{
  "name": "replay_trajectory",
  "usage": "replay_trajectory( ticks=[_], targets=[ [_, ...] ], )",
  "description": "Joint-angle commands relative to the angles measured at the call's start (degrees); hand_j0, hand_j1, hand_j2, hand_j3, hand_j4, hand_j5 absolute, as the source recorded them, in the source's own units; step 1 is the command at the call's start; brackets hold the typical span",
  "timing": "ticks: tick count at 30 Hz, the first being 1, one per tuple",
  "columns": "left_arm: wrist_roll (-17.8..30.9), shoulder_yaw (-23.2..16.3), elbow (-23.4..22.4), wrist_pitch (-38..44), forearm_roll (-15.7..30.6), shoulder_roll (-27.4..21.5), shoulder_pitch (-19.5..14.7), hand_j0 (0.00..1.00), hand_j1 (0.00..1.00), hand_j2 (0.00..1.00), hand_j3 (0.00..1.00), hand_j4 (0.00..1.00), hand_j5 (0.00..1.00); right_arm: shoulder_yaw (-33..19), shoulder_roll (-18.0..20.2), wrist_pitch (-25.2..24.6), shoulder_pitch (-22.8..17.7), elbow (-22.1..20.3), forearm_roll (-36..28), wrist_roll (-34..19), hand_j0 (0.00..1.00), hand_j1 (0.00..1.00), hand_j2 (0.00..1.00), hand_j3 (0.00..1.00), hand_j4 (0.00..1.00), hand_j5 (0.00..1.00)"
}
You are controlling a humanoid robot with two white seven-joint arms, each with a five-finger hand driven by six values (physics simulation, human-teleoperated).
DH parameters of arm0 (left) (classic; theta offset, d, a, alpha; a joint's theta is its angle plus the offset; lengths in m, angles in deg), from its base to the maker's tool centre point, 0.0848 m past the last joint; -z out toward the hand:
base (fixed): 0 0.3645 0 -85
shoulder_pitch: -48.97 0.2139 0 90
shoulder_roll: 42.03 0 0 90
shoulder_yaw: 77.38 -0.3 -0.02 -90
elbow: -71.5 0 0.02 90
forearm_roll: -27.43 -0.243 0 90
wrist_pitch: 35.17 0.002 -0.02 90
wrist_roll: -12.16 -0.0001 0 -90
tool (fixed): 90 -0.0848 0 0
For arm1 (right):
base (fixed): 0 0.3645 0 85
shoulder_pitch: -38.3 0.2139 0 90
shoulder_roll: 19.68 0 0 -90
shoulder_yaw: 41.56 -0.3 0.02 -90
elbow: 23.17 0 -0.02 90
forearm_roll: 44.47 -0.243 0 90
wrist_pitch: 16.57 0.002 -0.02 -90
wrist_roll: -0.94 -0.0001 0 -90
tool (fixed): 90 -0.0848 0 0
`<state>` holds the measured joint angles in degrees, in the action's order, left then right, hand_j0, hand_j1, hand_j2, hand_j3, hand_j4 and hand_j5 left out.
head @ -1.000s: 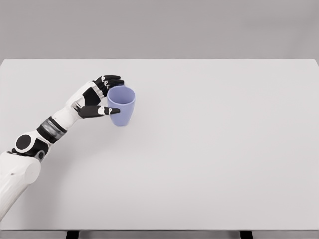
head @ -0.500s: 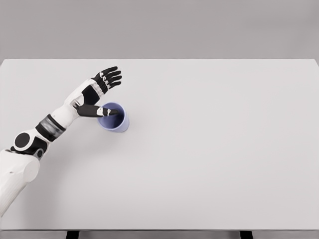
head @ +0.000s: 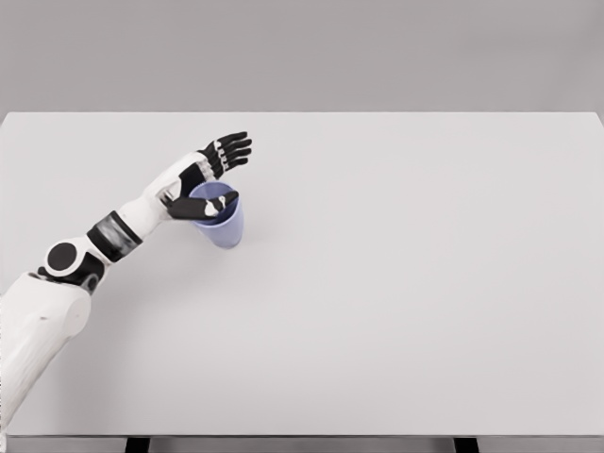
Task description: Flip the cup with left arm and place it on the table
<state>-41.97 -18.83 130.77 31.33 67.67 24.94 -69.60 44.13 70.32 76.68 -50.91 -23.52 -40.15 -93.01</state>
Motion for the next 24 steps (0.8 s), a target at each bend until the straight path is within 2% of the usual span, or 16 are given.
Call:
replay_trajectory(
  ticks=[1,10,22,24],
  targets=[
    [-0.88,-1.07,-1.97,-0.85,-8.69,1.15,0.00,1.00,1.00,1.00,1.00,1.00,1.00,0.00,0.00,0.00,0.00,0.00,-0.02,-0.01,1.00,1.00,1.00,1.00,1.00,1.00],
    [-0.88,-0.89,-1.00,-1.02,-7.72,0.80,-4.48,1.00,1.00,1.00,1.00,1.00,1.00,0.00,0.00,0.00,0.00,0.00,-0.02,-0.01,1.00,1.00,1.00,1.00,1.00,1.00],
    [-0.88,-0.89,-1.18,0.03,-5.08,0.62,-6.85,1.00,1.00,1.00,1.00,1.00,1.00,0.00,0.00,0.00,0.00,0.00,-0.02,-0.01,1.00,1.00,1.00,1.00,1.00,1.00],
    [-0.88,-0.89,-1.09,1.35,-4.64,0.10,-8.52,1.00,1.00,1.00,1.00,1.00,1.00,0.00,0.00,0.00,0.00,0.00,-0.02,-0.01,1.00,1.00,1.00,1.00,1.00,1.00]
  ],
)
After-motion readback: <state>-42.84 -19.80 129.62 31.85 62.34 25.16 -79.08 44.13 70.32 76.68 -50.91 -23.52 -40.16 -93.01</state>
